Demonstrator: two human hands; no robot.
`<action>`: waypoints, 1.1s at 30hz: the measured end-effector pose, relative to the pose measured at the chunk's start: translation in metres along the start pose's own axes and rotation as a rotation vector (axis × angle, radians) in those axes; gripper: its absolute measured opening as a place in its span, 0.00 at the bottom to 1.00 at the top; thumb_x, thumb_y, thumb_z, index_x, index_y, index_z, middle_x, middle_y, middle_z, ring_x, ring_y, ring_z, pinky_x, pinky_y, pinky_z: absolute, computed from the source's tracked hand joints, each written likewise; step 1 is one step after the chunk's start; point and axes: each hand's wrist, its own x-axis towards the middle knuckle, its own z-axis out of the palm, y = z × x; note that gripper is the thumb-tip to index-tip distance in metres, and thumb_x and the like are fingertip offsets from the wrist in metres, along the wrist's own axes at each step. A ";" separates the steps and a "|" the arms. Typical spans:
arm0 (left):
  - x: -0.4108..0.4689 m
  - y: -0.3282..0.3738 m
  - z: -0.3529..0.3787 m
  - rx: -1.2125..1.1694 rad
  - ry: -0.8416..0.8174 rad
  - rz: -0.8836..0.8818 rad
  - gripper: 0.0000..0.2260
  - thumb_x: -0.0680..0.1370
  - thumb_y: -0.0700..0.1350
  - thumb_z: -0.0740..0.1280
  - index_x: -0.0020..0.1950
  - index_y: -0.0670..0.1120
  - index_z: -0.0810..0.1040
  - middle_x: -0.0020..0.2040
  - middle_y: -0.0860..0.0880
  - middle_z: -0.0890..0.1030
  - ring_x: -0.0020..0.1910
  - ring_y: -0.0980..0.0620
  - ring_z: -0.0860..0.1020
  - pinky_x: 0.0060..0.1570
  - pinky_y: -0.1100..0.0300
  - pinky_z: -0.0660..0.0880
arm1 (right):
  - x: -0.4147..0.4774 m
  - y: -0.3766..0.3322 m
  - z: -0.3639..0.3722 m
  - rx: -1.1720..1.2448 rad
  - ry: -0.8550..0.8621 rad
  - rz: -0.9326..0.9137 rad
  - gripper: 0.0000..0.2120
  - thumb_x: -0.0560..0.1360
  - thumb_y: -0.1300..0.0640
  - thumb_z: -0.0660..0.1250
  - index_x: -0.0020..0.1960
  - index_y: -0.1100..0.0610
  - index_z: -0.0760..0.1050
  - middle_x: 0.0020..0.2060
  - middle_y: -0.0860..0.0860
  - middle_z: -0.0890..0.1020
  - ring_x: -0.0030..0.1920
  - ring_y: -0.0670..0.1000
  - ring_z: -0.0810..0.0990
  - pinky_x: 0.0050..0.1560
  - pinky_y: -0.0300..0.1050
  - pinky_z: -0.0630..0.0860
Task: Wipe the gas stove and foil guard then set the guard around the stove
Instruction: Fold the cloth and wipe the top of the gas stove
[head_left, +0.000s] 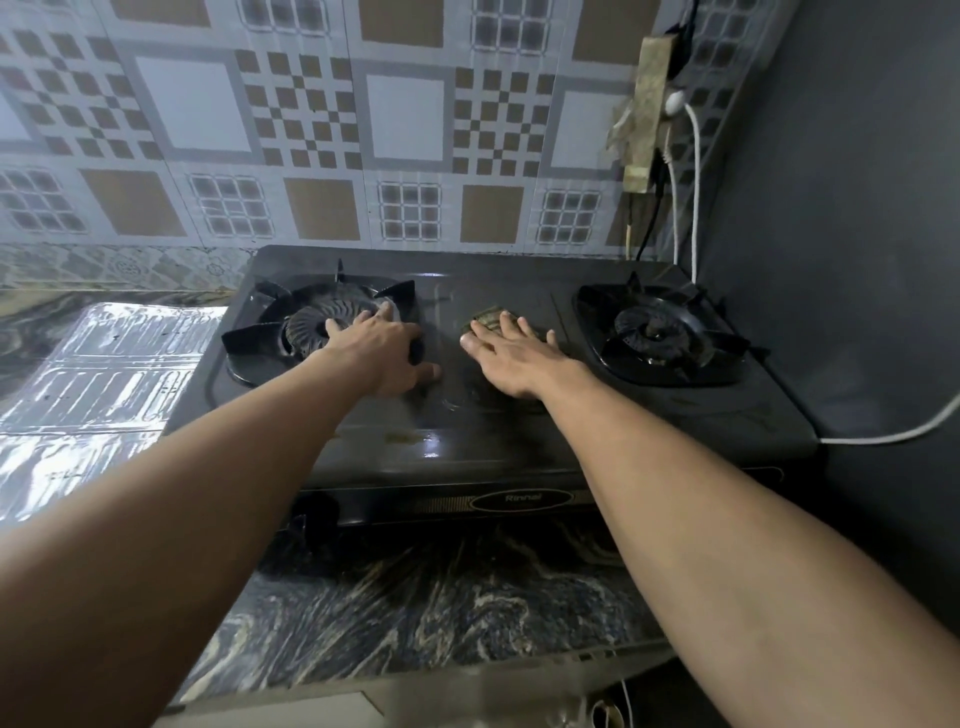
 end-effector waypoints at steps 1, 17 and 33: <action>0.000 0.001 0.000 -0.005 -0.002 -0.006 0.32 0.76 0.68 0.62 0.76 0.54 0.65 0.78 0.42 0.59 0.74 0.38 0.63 0.68 0.29 0.60 | 0.000 0.004 -0.001 -0.007 0.006 0.006 0.29 0.81 0.34 0.39 0.81 0.40 0.46 0.81 0.50 0.40 0.80 0.54 0.39 0.76 0.63 0.34; -0.010 0.013 0.012 -0.038 0.017 -0.086 0.33 0.74 0.71 0.60 0.77 0.62 0.60 0.81 0.44 0.49 0.78 0.38 0.56 0.68 0.27 0.55 | -0.008 0.042 0.004 -0.017 0.080 0.126 0.33 0.80 0.32 0.37 0.81 0.43 0.44 0.81 0.53 0.39 0.80 0.56 0.38 0.76 0.65 0.36; -0.063 -0.012 0.029 -0.022 0.066 0.052 0.27 0.80 0.61 0.58 0.76 0.49 0.67 0.73 0.40 0.70 0.71 0.38 0.68 0.69 0.44 0.66 | -0.048 -0.025 0.020 0.071 0.016 -0.027 0.26 0.84 0.40 0.41 0.80 0.44 0.53 0.81 0.52 0.43 0.80 0.55 0.39 0.75 0.65 0.34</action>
